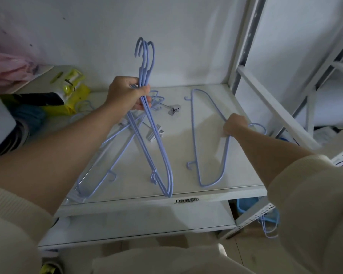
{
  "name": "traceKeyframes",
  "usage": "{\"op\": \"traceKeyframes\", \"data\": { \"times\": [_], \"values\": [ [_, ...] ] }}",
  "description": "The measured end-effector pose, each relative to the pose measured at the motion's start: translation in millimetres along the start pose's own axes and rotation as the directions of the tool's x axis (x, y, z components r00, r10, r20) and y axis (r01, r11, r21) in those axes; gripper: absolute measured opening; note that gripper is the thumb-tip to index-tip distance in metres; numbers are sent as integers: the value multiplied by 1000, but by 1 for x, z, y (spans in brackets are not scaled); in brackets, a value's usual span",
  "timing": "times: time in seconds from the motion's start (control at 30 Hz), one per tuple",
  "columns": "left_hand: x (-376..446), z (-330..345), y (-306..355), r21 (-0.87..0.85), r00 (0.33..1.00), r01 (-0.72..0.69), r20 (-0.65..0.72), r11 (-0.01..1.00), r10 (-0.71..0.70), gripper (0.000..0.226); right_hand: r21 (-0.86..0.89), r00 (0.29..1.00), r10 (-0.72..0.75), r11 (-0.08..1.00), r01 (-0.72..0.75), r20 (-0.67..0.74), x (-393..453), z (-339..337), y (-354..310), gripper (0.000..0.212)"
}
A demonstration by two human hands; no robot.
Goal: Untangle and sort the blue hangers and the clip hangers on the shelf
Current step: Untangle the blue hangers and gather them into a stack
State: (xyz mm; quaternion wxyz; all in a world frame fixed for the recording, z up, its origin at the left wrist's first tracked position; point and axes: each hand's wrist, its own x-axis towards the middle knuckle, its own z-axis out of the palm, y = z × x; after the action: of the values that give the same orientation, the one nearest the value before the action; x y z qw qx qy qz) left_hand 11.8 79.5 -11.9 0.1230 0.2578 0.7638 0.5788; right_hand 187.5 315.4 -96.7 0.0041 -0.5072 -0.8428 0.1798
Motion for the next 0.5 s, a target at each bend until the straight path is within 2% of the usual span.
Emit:
{"op": "traceKeyframes", "data": {
  "times": [0.2,0.5],
  "values": [
    [-5,-5,1,14,1000,-15,-21,1000,15,13,-79,997,-72,994,72,4,-5,-5,-2,22],
    [-12,-18,0,-22,999,5,-43,1000,-6,21,-18,978,-80,997,78,-194,-19,-10,-16,27]
  ]
}}
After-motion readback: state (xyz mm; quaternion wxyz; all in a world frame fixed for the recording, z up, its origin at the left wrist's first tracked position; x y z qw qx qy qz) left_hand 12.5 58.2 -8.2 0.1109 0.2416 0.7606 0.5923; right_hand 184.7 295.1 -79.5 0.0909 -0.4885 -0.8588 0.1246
